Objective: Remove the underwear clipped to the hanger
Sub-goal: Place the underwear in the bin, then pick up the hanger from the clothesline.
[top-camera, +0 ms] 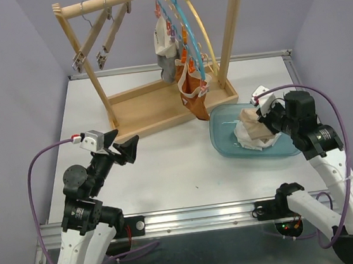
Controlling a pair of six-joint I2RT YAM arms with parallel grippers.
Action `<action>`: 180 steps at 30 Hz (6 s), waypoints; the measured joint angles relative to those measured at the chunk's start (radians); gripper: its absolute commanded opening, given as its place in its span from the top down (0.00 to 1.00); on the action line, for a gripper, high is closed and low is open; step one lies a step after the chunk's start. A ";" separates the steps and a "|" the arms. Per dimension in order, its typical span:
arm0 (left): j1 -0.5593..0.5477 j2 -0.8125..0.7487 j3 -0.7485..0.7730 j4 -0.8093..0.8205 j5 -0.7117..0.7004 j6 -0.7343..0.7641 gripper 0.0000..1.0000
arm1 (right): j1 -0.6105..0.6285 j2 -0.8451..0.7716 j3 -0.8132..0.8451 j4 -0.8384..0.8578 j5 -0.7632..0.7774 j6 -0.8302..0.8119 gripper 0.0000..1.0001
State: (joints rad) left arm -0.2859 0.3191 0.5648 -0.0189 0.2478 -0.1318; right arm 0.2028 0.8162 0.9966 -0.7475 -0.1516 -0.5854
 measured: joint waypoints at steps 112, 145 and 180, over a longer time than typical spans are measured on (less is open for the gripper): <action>0.000 0.038 0.000 0.000 0.010 -0.001 0.14 | 0.498 0.655 0.999 0.182 0.209 0.454 0.00; 0.000 0.038 0.000 0.000 0.015 0.000 0.14 | 0.498 0.763 0.934 0.264 0.367 0.447 0.41; 0.000 0.038 0.000 0.000 0.033 -0.001 0.14 | 0.454 0.846 0.969 0.287 0.324 0.478 1.00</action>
State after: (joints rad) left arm -0.2859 0.3569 0.5648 -0.0189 0.2810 -0.1326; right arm 0.6563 1.6619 1.9656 -0.4603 0.1726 -0.1078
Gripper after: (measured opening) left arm 0.863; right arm 0.178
